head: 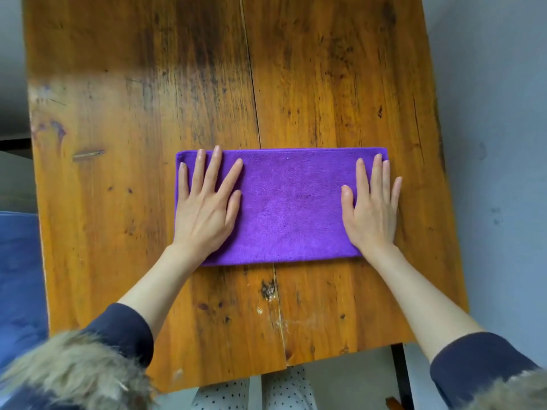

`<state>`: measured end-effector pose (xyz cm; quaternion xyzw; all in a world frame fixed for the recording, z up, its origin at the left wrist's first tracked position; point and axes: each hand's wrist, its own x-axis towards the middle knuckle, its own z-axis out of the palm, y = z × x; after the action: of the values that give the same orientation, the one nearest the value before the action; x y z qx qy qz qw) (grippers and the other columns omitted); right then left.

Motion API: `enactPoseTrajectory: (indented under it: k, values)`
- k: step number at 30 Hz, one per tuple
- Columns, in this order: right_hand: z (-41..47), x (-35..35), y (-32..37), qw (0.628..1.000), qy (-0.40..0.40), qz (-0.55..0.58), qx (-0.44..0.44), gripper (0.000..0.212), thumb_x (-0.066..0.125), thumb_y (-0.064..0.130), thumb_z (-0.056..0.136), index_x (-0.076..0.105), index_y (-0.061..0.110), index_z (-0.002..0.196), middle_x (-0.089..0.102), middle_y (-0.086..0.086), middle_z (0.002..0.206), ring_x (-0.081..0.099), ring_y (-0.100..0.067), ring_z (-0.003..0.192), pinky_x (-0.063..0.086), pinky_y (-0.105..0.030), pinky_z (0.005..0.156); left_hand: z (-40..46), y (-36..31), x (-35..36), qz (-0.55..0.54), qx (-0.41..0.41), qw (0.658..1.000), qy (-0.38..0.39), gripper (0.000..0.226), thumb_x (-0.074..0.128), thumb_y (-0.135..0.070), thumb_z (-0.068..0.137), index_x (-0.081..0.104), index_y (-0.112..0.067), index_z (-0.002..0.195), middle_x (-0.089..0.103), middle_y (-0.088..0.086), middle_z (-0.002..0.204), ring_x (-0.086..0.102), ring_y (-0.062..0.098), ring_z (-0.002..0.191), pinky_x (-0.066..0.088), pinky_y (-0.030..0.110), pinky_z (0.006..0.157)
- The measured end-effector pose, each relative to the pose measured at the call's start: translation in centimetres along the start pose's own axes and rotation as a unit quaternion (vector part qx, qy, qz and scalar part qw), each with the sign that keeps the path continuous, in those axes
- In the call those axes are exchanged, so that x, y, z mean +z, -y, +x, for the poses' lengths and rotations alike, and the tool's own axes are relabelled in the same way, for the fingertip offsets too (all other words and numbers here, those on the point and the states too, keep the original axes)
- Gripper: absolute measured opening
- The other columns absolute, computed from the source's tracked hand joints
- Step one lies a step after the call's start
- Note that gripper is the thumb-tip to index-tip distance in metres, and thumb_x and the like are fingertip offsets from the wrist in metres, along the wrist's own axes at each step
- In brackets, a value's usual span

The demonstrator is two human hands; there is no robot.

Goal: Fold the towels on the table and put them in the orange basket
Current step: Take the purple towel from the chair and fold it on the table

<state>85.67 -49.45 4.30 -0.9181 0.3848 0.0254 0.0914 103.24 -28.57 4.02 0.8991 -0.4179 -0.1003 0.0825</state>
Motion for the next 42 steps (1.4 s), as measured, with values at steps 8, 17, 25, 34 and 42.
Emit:
enactPoseTrajectory:
  k: [8,17,25,34,42]
  values:
    - [-6.2,1.2,6.3,0.995,0.032,0.003,-0.093,0.058,0.03,0.044,0.094,0.033,0.016,0.145,0.025,-0.011,0.154,0.016,-0.028,0.143,0.011,-0.059,0.113,-6.0,1.4,-0.6,-0.082,-0.149,0.977,-0.126,0.037,0.051,0.001,0.088,0.054,0.0,0.124,0.05,0.025,0.128,0.047,0.044,0.116,0.038,0.05,0.091]
    - [-7.9,2.9,8.5,0.998,0.004,-0.006,-0.055,0.059,0.032,0.047,0.093,0.034,0.017,0.144,0.028,-0.011,0.152,0.019,-0.028,0.143,0.012,-0.059,0.113,-6.0,2.0,-1.0,-0.081,-0.279,0.953,-0.087,0.024,0.055,-0.02,0.09,0.059,0.001,0.1,0.053,0.024,0.105,0.046,0.04,0.099,0.034,0.048,0.079]
    - [-6.1,1.2,10.6,0.991,-0.023,0.028,-0.129,0.047,0.043,0.035,0.093,0.052,0.014,0.134,0.04,-0.012,0.146,0.031,-0.029,0.139,0.016,-0.064,0.11,-4.6,3.0,-2.5,-0.119,-0.287,0.95,-0.026,0.025,0.051,-0.021,0.088,0.06,0.001,0.096,0.052,0.02,0.106,0.047,0.037,0.102,0.04,0.047,0.083]
    - [-5.6,2.4,13.3,0.991,0.037,-0.007,-0.126,0.062,0.036,0.052,0.092,0.03,0.021,0.146,0.022,-0.009,0.155,0.015,-0.028,0.144,0.006,-0.061,0.113,-3.1,6.6,-4.6,-0.195,-0.308,0.931,-0.002,0.011,0.047,-0.025,0.089,0.048,-0.015,0.09,0.062,0.017,0.097,0.055,0.04,0.091,0.037,0.038,0.072]
    - [-5.4,2.6,13.4,0.99,0.041,-0.031,-0.131,0.059,0.031,0.048,0.094,0.03,0.019,0.146,0.024,-0.01,0.154,0.017,-0.029,0.143,0.01,-0.063,0.11,-2.5,7.7,-5.6,-0.362,-0.319,0.873,0.063,0.022,0.059,-0.022,0.089,0.061,-0.011,0.109,0.059,-0.002,0.078,0.055,0.019,0.077,0.046,0.033,0.076]
